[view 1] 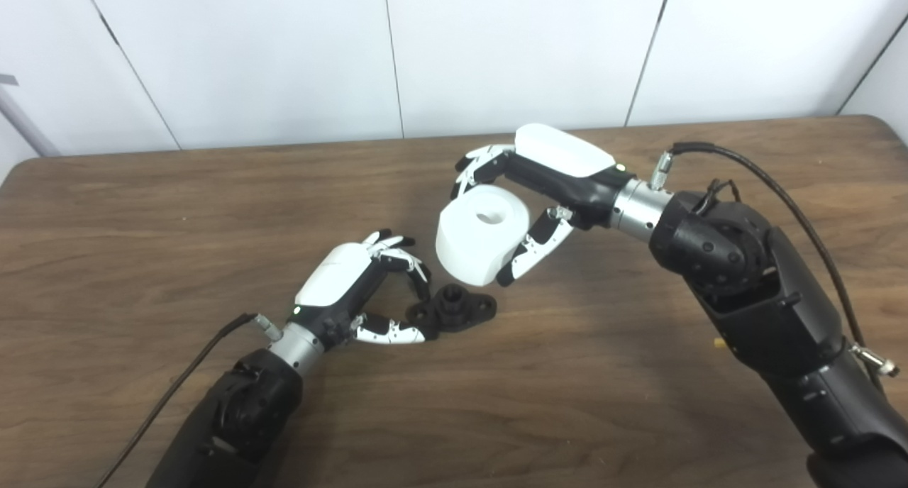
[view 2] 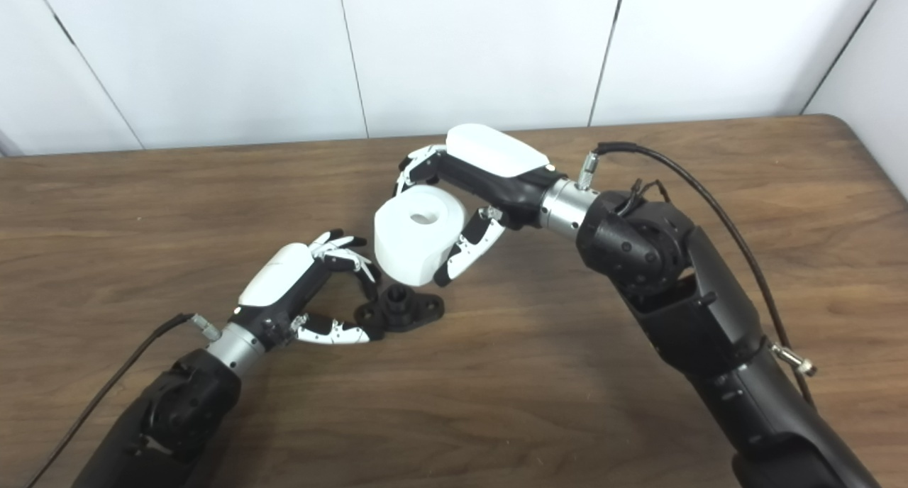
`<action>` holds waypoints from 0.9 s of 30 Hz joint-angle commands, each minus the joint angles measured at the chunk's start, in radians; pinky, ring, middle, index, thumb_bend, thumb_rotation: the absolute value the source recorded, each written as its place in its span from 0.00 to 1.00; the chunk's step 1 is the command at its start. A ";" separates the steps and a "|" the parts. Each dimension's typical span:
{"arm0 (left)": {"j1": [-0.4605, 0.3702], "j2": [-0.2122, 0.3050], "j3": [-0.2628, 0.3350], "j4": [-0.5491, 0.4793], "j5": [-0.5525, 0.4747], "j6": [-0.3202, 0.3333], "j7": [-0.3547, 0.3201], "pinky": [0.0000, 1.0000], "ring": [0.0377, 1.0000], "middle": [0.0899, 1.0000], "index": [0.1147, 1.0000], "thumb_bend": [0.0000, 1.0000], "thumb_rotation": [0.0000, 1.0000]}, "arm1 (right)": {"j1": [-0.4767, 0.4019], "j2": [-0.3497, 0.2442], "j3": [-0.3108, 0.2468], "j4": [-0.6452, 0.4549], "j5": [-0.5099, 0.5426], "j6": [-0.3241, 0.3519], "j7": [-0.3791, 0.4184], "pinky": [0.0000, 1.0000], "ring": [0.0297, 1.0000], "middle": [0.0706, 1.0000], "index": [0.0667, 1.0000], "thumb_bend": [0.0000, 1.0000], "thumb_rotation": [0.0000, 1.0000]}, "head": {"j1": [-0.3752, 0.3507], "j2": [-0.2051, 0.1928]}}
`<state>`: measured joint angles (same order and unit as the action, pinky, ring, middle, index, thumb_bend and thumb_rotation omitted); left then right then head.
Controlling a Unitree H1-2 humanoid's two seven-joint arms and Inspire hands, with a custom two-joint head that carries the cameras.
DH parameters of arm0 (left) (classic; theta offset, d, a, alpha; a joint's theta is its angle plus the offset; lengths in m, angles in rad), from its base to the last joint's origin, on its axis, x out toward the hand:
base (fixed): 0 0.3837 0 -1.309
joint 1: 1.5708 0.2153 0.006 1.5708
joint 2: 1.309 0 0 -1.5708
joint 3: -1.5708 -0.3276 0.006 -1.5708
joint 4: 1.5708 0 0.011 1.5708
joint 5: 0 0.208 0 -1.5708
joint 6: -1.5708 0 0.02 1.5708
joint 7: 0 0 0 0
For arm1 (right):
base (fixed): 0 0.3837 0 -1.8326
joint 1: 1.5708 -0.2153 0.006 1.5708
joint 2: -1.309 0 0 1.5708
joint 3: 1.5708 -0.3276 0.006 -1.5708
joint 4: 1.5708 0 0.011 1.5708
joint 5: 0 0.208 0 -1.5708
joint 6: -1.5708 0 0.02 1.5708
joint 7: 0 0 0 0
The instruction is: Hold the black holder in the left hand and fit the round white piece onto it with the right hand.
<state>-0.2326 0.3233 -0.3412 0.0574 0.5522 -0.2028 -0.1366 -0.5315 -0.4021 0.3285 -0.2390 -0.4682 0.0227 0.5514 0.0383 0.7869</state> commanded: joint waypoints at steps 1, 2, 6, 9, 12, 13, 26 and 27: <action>0.000 -0.002 -0.017 -0.014 0.016 -0.002 -0.025 1.00 0.90 0.65 0.42 0.52 0.05 | -0.034 -0.003 -0.010 -0.029 0.004 -0.039 -0.016 0.70 0.84 0.69 0.44 0.53 0.14 | 0.001 0.004; 0.000 -0.002 -0.017 -0.016 0.014 0.000 -0.027 1.00 0.90 0.65 0.42 0.52 0.05 | -0.032 -0.002 -0.009 -0.028 0.004 -0.042 -0.018 0.70 0.84 0.68 0.44 0.53 0.14 | 0.004 0.005; -0.001 -0.001 -0.016 -0.027 0.014 0.010 -0.035 1.00 0.90 0.66 0.42 0.52 0.05 | -0.025 0.005 -0.006 -0.022 0.002 -0.040 -0.017 0.69 0.84 0.69 0.44 0.53 0.14 | 0.005 0.007; -0.001 -0.001 -0.016 -0.028 0.016 0.009 -0.033 1.00 0.90 0.66 0.42 0.52 0.05 | -0.020 0.010 -0.004 -0.017 0.008 -0.044 -0.017 0.70 0.84 0.69 0.44 0.52 0.14 | 0.007 0.006; -0.003 -0.003 -0.017 -0.027 0.018 0.010 -0.031 1.00 0.90 0.65 0.42 0.52 0.05 | -0.014 0.013 -0.001 -0.014 0.008 -0.052 -0.018 0.69 0.84 0.69 0.44 0.52 0.14 | 0.011 0.008; -0.003 -0.004 -0.017 -0.027 0.017 0.012 -0.033 1.00 0.90 0.65 0.42 0.52 0.05 | -0.013 0.015 0.000 -0.016 0.007 -0.046 -0.015 0.69 0.84 0.69 0.44 0.52 0.14 | 0.011 0.008; -0.003 -0.014 -0.022 -0.041 0.026 0.026 -0.029 0.99 0.89 0.65 0.42 0.52 0.05 | -0.006 0.023 0.017 -0.028 -0.013 -0.015 0.009 0.70 0.85 0.70 0.44 0.52 0.14 | 0.024 0.016; -0.003 -0.014 -0.023 -0.041 0.025 0.027 -0.029 0.99 0.90 0.65 0.42 0.52 0.05 | -0.005 0.025 0.018 -0.027 -0.013 -0.016 0.008 0.70 0.85 0.70 0.44 0.52 0.14 | 0.025 0.018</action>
<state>-0.2289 0.3117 -0.3489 0.0346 0.5607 -0.1715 -0.1407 -0.5059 -0.3830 0.3560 -0.2382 -0.4876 0.0107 0.5701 0.0614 0.8023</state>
